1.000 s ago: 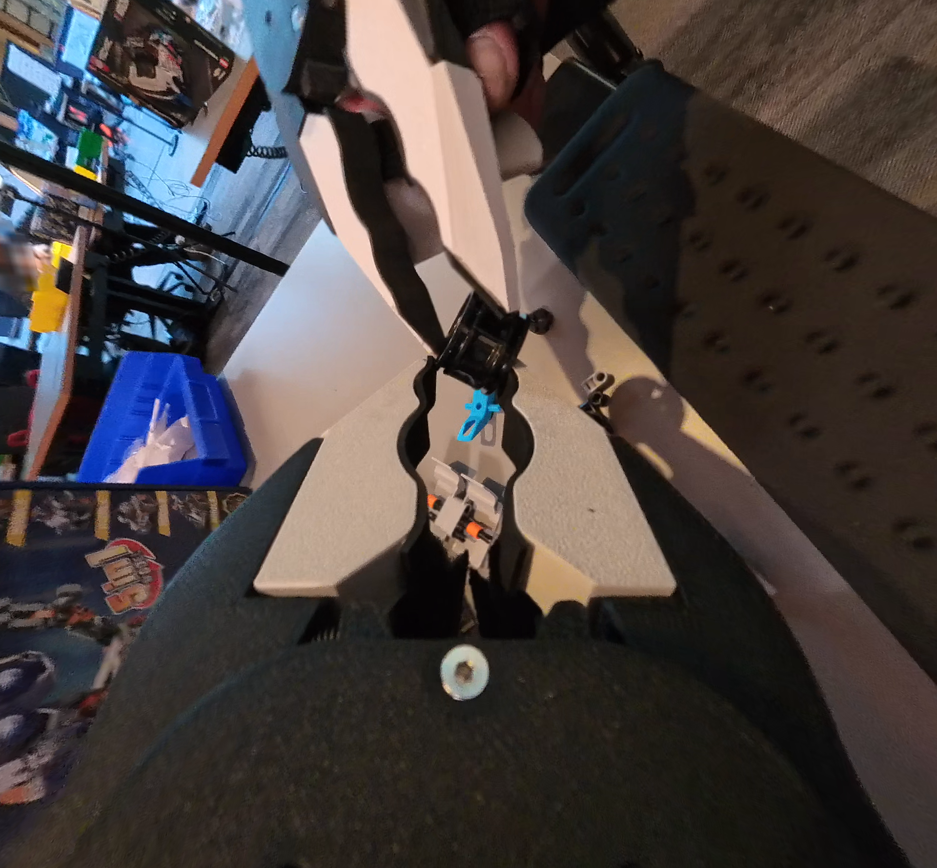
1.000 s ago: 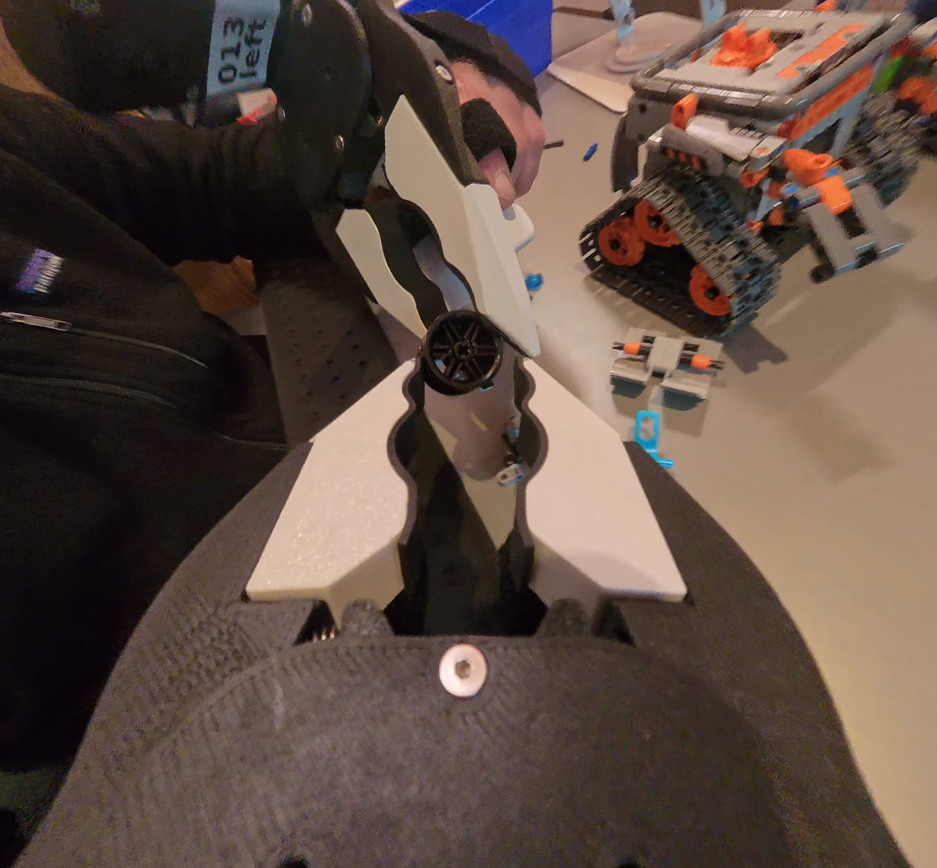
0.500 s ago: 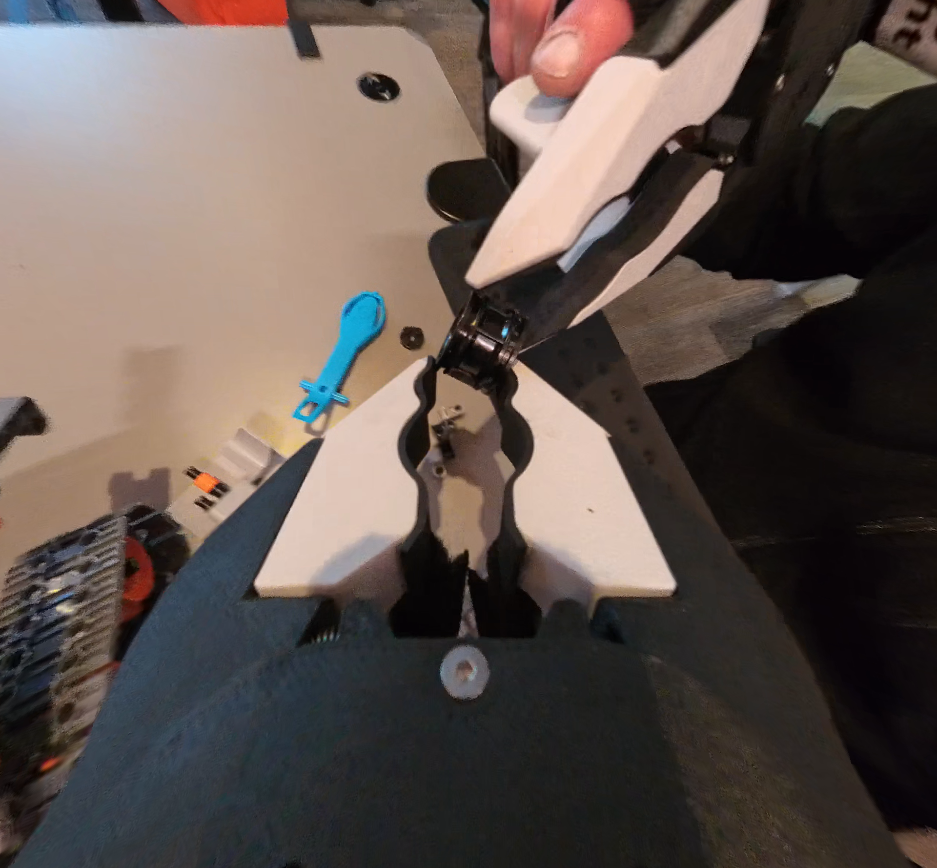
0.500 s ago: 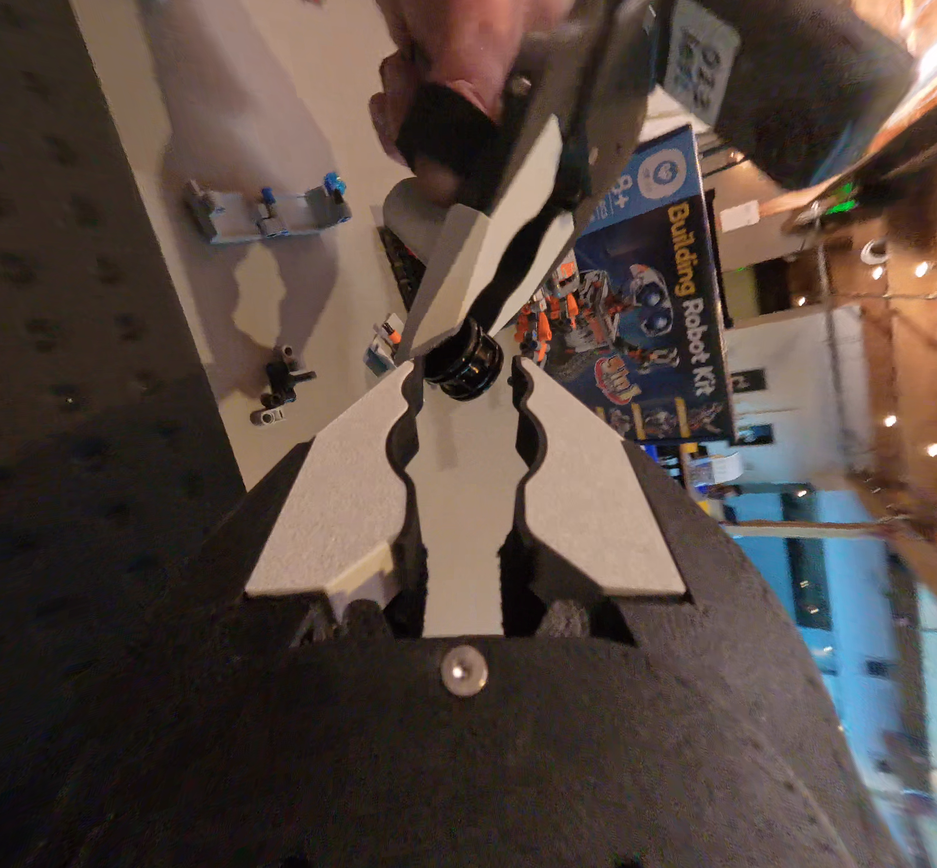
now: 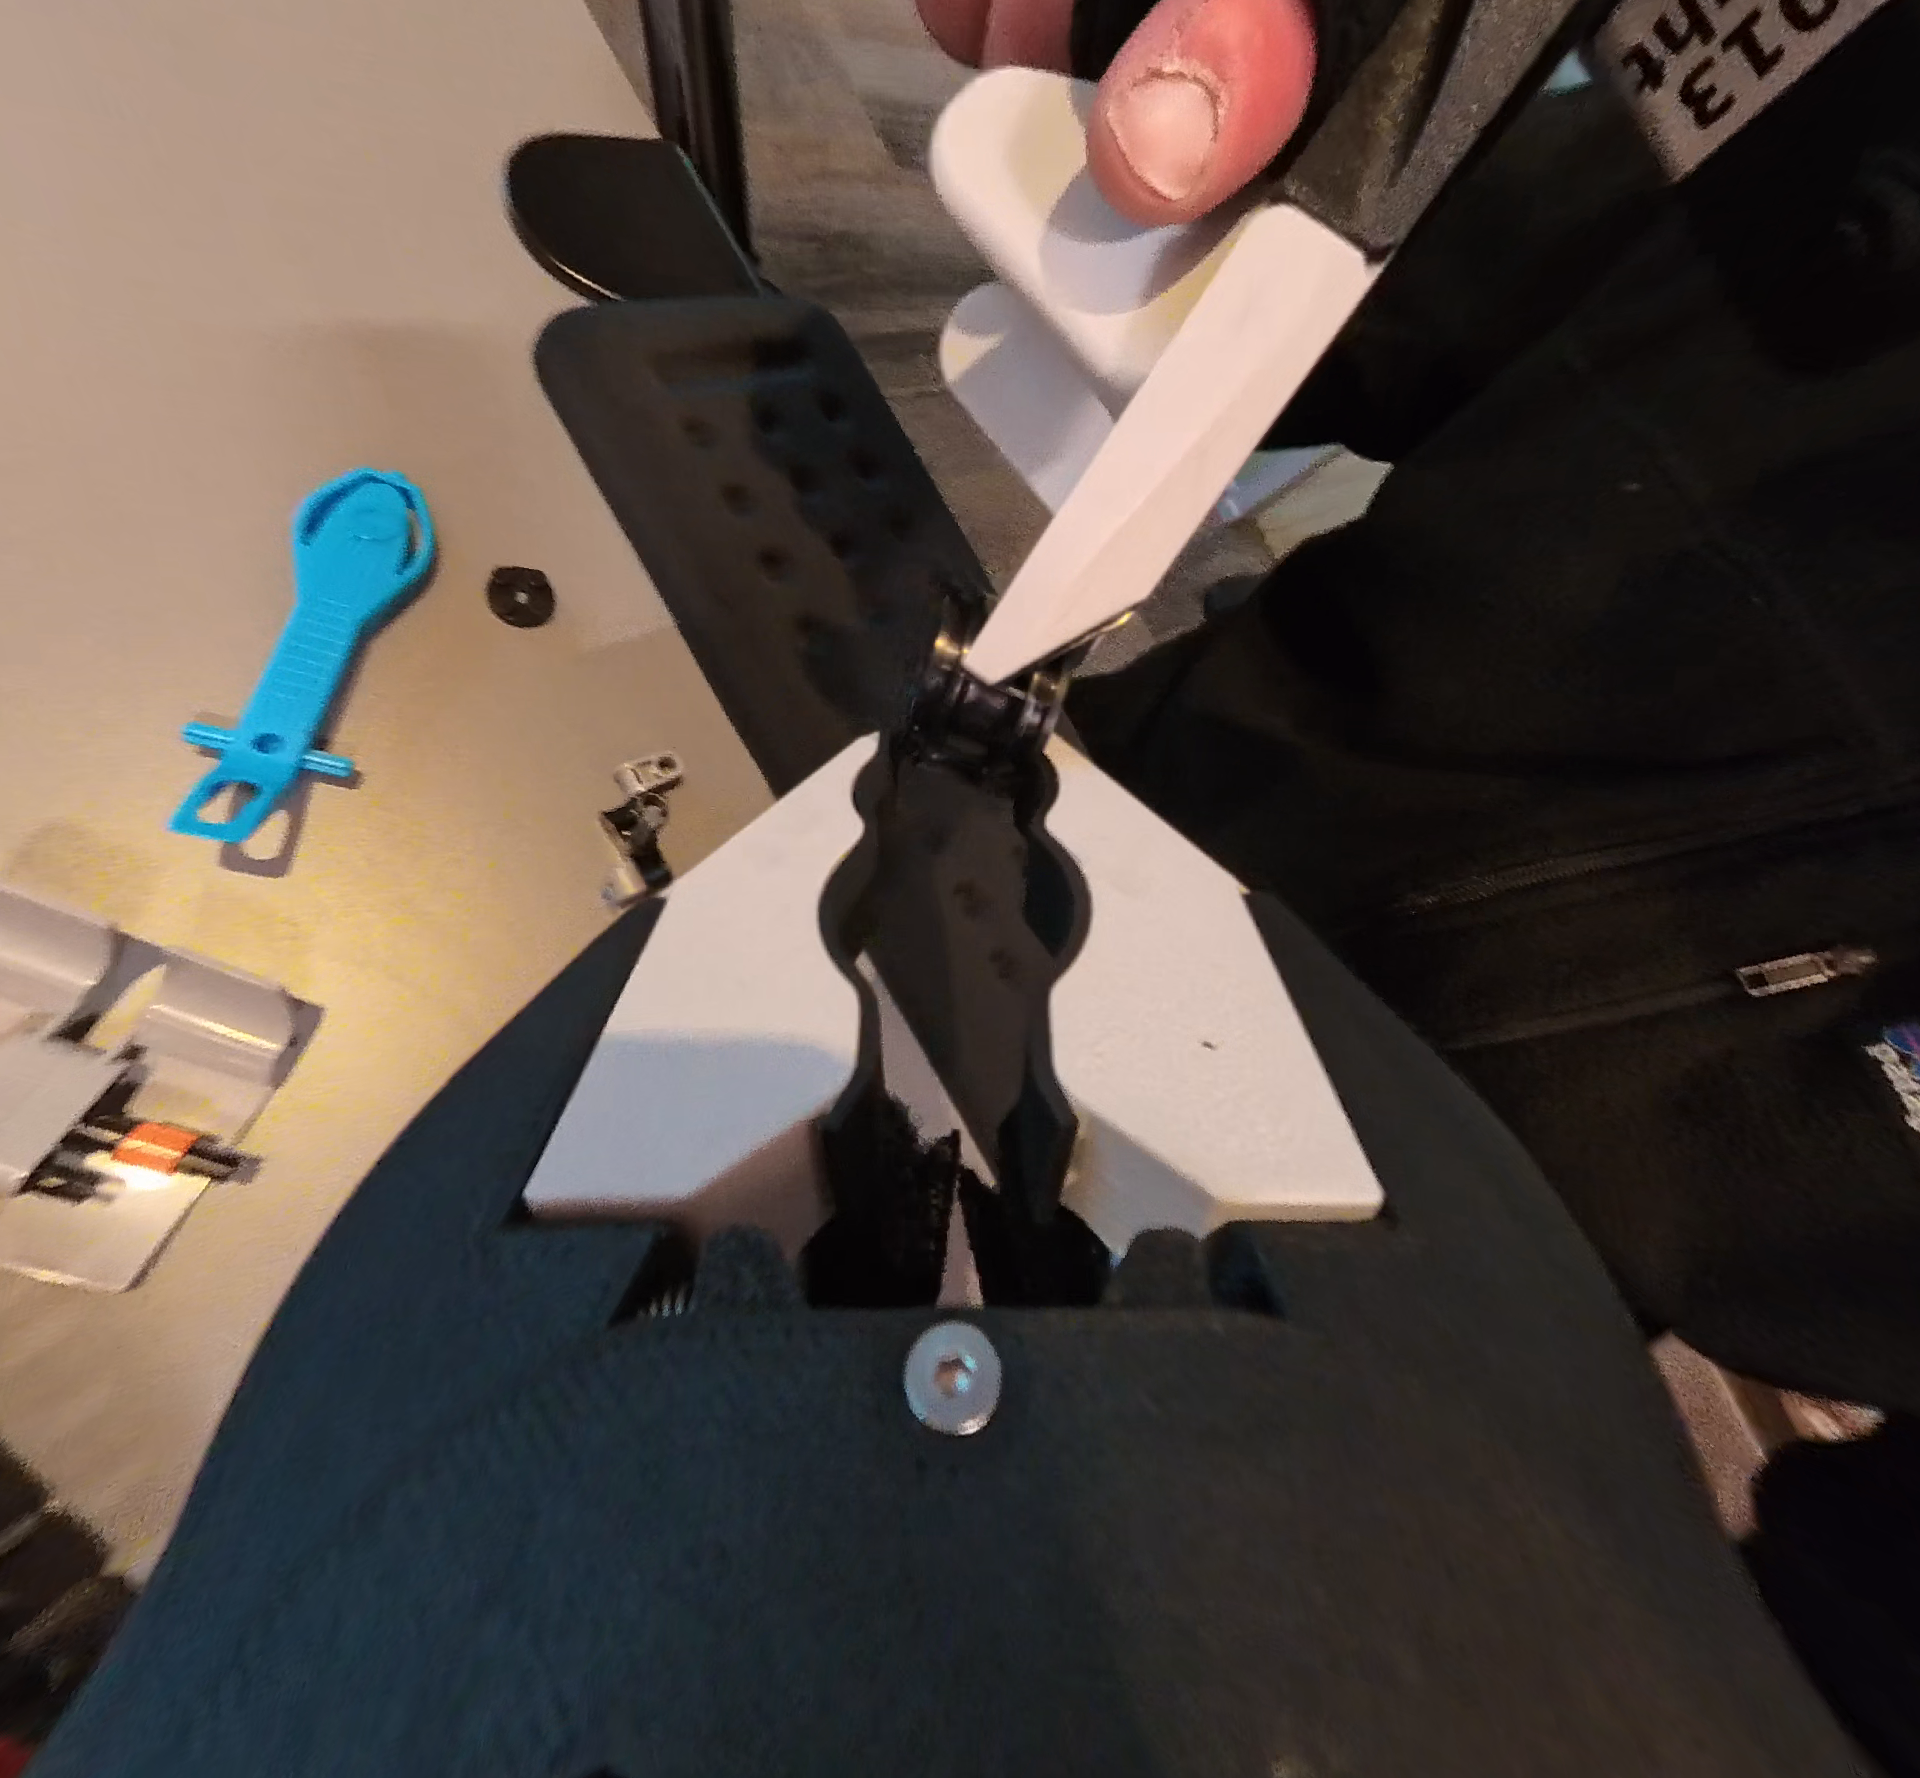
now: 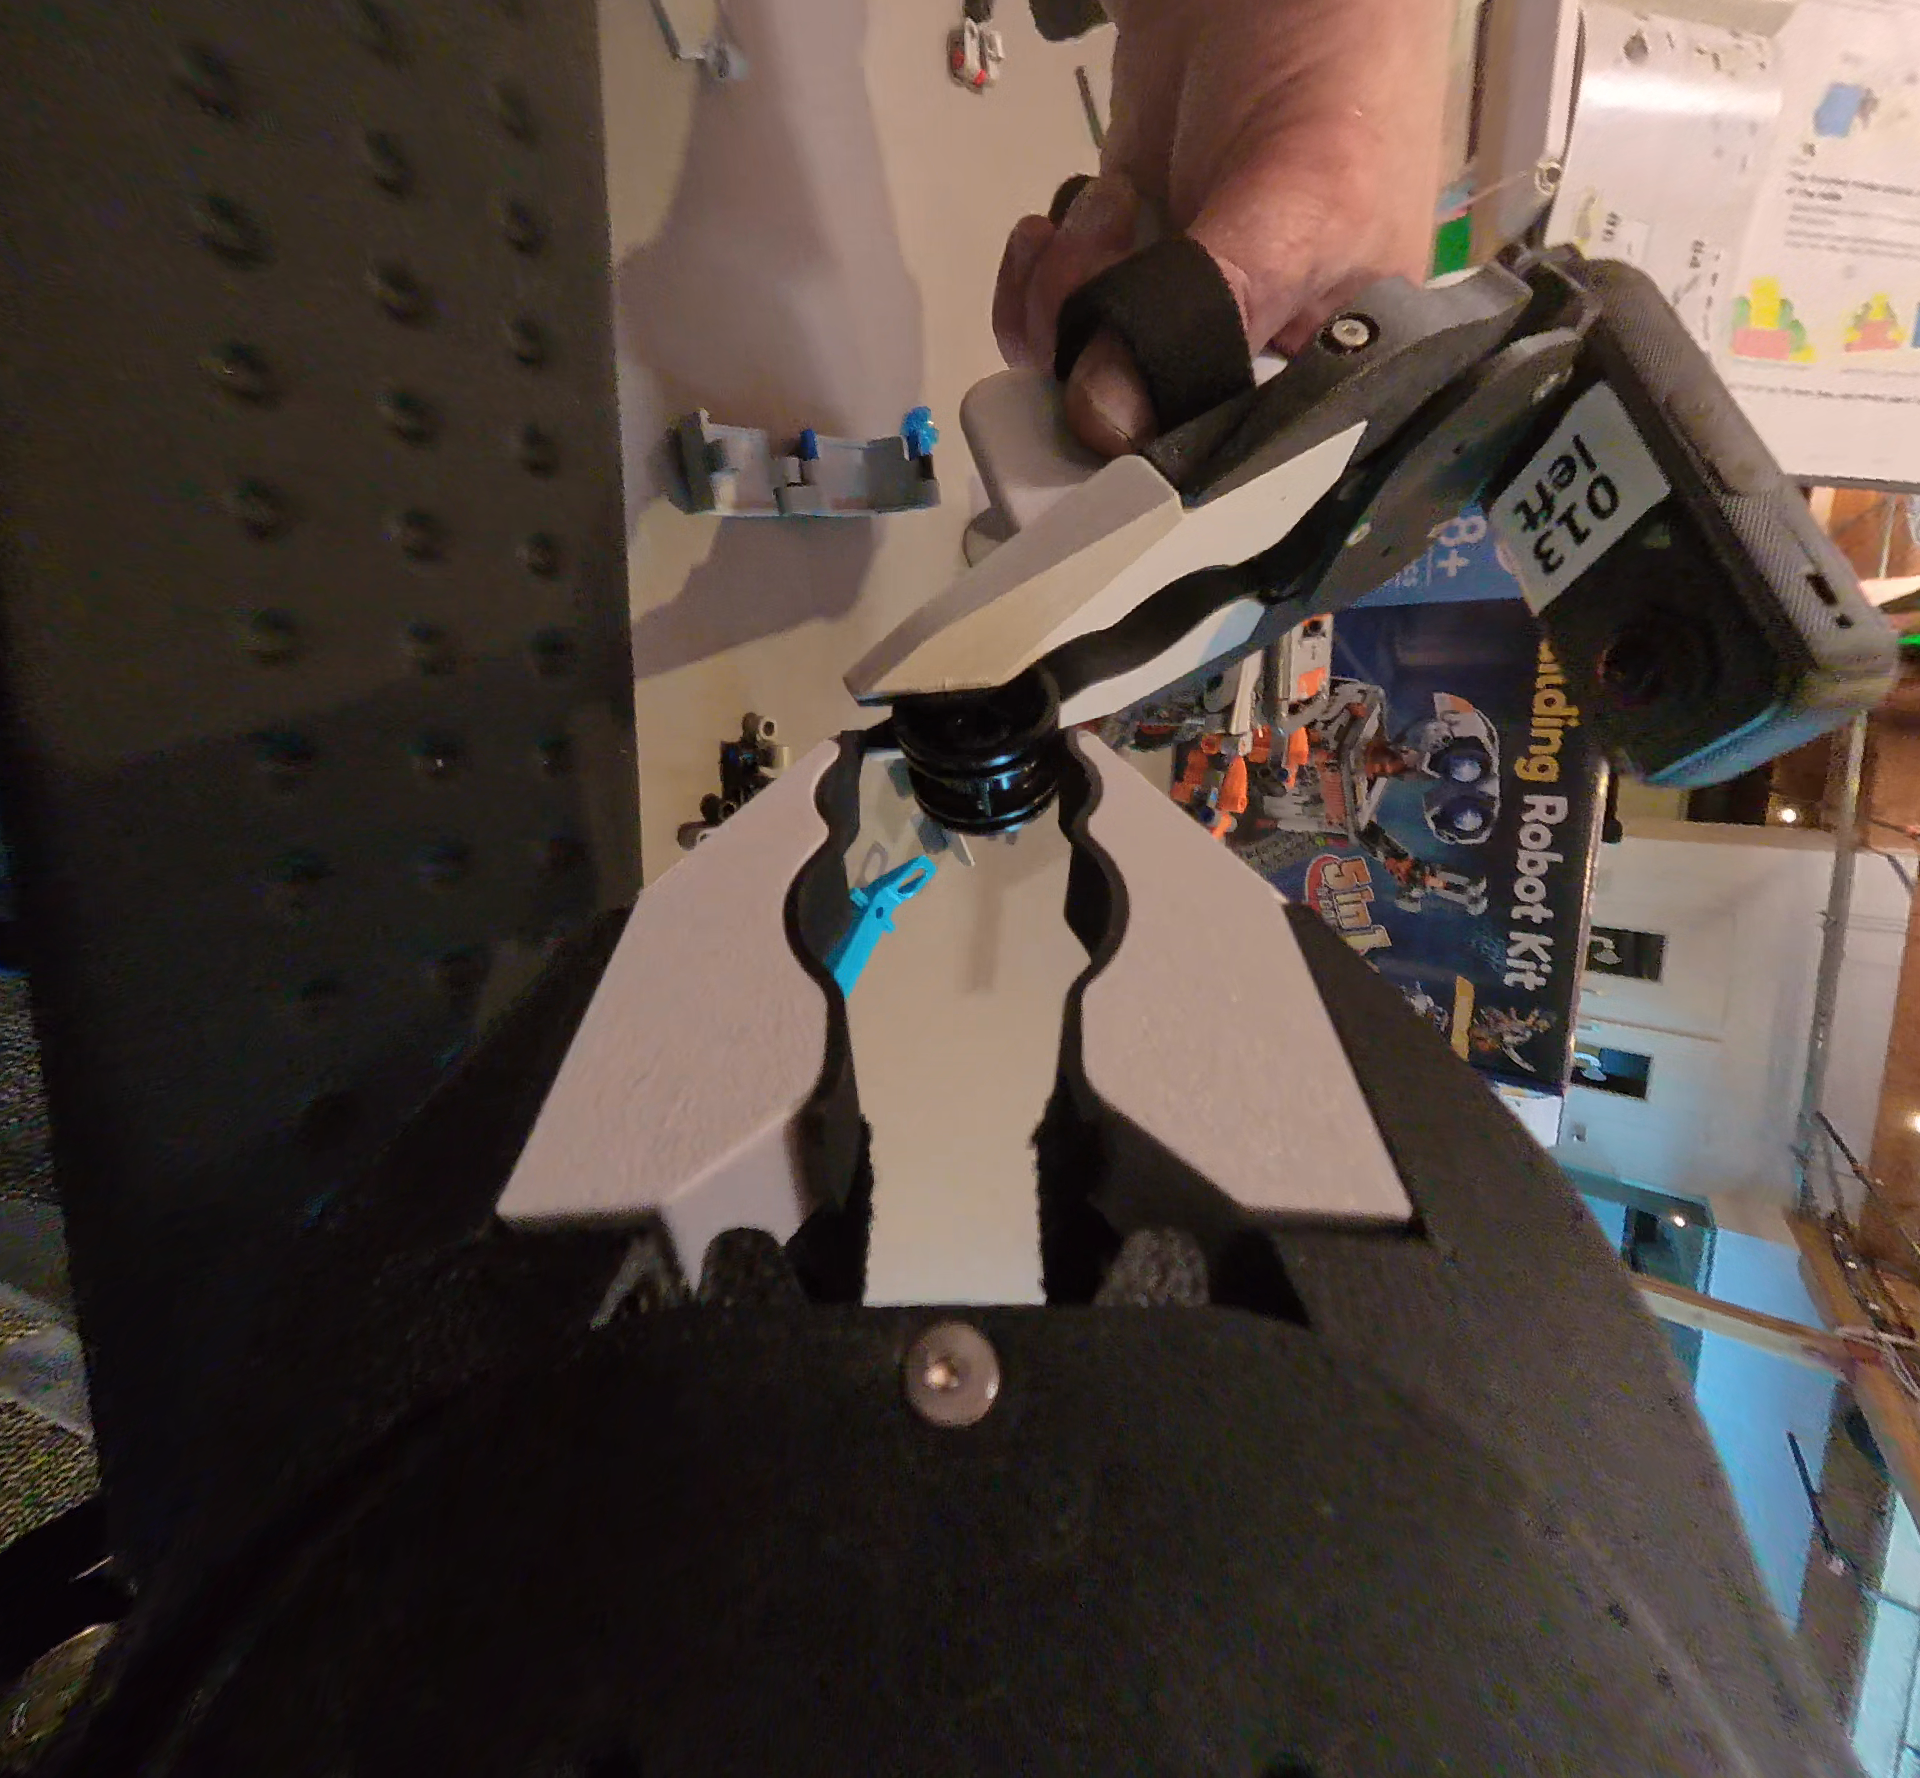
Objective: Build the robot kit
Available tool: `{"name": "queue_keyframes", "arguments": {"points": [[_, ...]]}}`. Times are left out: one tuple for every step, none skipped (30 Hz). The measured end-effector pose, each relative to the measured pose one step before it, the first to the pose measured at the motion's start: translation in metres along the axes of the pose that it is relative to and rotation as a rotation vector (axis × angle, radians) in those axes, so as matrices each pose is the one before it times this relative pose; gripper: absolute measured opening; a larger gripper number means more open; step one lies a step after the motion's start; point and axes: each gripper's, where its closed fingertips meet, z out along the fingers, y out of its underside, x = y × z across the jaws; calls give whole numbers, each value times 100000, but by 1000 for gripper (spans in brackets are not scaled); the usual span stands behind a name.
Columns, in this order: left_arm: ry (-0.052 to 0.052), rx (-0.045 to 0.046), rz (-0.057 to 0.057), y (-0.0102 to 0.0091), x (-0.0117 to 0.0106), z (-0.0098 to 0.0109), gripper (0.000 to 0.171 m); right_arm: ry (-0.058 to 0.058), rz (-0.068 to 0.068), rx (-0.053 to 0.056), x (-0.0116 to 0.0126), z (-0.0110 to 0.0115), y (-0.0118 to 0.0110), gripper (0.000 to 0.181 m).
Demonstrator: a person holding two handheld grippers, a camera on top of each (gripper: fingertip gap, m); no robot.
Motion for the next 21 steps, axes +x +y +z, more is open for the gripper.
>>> {"name": "queue_keyframes", "arguments": {"points": [[2429,-1216,-145,249,351,199,19,-1020,-449,-8,-181,35,-103,37],[3002,-550,339,116,498,171,19,-1499,46,-1284,-218,71,128,38],[2708,-382,-68,18,491,157,19,-898,51,-901,-90,27,169,37],[588,-418,119,-24,177,107,19,-832,372,798,-77,-26,-81,37],[-2625,-86,-95,-103,-377,24,19,-465,964,2496,-31,-46,-431,37],[-183,713,-277,-186,-38,13,19,582,463,2217,111,-88,-454,35],[1476,770,100,-132,208,-4,19,719,-35,1,148,-67,-100,33],[845,233,305,-9,114,3,19,371,343,-695,130,4,34,31],[531,-49,-318,32,22,3,19,-412,702,228,-7,100,-56,31],[40,-457,-382,149,-73,-20,20,-516,973,578,-51,176,-25,31],[-425,134,78,73,-131,-64,20,-23,1568,566,33,157,54,30],[-175,1222,214,-116,-78,-147,20,708,1809,1054,144,25,75,30],[617,2117,34,-285,85,-209,20,1410,2901,2187,307,-133,0,30],[1063,2476,370,-422,216,-243,21,1392,4297,3300,416,-274,-69,30],[218,2179,655,-457,154,-247,22,1230,4671,3326,453,-336,-24,30],[-887,1232,1175,-338,23,-251,24,1193,3923,3003,436,-341,25,30],[-1079,587,1350,-210,3,-226,29,1092,3391,3035,390,-353,-24,30],[-826,704,1139,-175,13,-242,31,1172,3275,3211,378,-325,-113,30],[-1378,654,834,-142,-128,-231,31,829,3013,3306,305,-287,-188,30],[-1514,849,943,-142,-162,-208,31,256,2556,2933,176,-234,-172,30],[-707,939,761,-155,-73,-172,30,510,1957,1957,183,-159,-57,29]]}}
